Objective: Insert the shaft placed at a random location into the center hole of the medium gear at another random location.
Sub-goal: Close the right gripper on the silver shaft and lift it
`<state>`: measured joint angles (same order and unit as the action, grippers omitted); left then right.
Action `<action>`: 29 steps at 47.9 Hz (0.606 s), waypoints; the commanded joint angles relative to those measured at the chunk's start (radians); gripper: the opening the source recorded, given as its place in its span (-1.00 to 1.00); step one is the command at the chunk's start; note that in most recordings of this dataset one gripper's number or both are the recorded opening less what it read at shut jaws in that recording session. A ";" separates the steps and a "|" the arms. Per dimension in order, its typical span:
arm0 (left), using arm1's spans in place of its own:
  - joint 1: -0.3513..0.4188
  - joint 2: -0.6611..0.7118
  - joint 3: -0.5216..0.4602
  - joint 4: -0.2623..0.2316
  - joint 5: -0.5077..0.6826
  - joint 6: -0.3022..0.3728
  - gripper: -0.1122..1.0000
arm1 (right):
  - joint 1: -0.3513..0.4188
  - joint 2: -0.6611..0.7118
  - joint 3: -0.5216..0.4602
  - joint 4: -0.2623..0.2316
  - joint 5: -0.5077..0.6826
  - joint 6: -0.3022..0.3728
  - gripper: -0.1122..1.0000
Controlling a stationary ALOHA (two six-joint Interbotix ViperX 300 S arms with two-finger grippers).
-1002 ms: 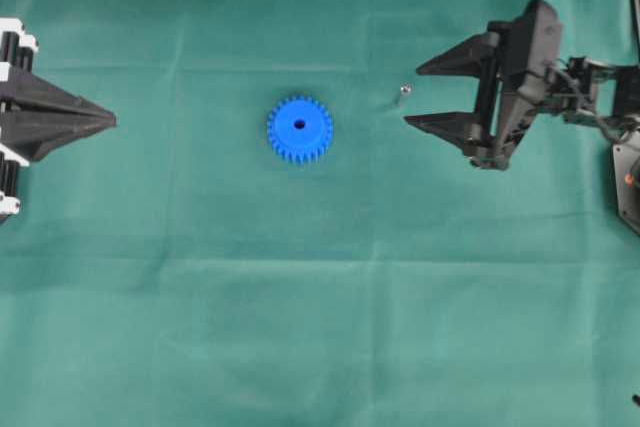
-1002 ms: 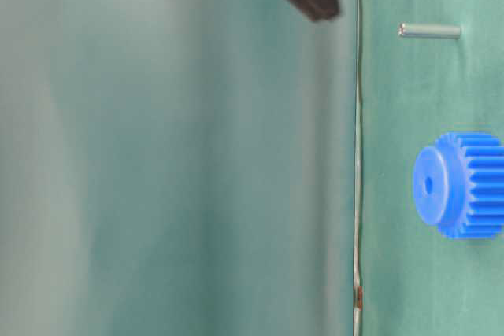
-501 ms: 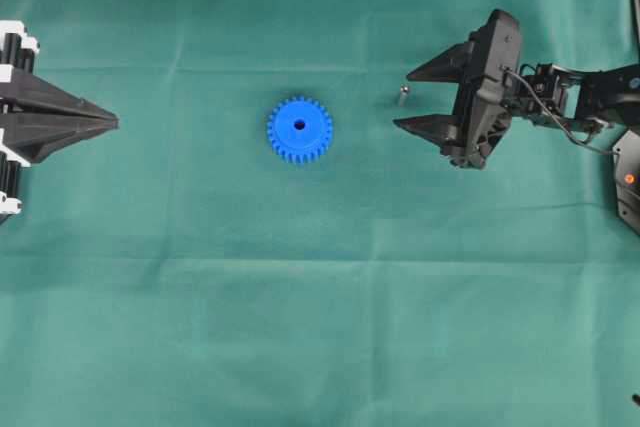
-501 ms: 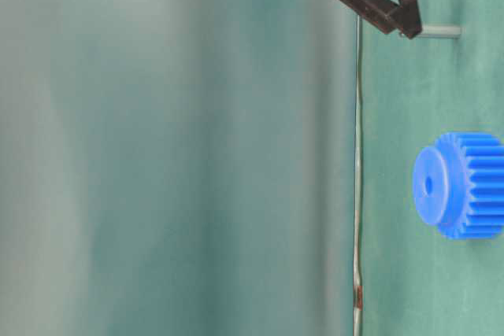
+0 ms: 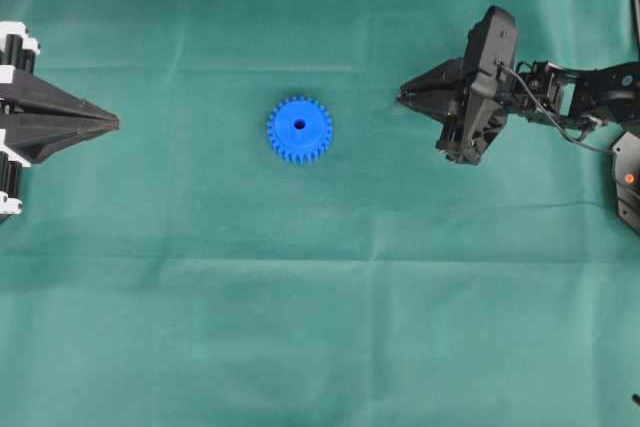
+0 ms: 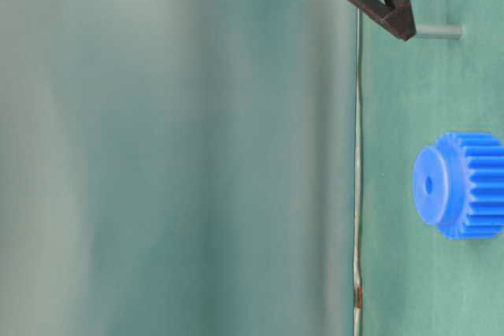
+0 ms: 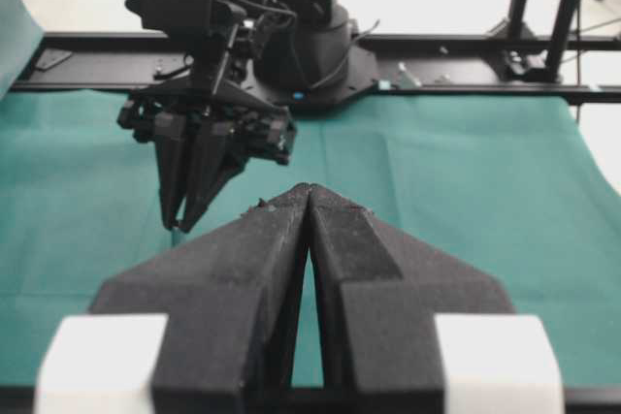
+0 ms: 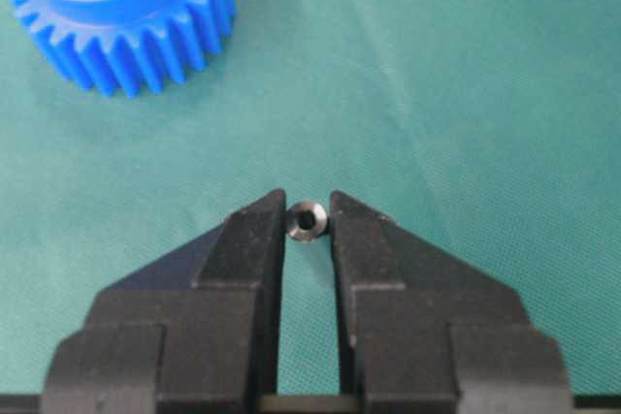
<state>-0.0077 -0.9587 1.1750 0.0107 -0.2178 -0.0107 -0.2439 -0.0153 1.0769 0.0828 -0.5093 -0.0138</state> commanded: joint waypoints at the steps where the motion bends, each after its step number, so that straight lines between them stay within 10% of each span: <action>1: -0.002 0.008 -0.023 0.003 -0.006 -0.003 -0.79 | -0.008 -0.009 -0.017 0.003 -0.015 -0.008 -0.54; 29: -0.002 0.008 -0.025 0.003 -0.003 -0.003 -0.79 | -0.008 -0.138 -0.057 0.006 0.104 -0.008 -0.54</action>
<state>-0.0077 -0.9587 1.1750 0.0107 -0.2163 -0.0123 -0.2485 -0.0905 1.0492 0.0859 -0.4510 -0.0138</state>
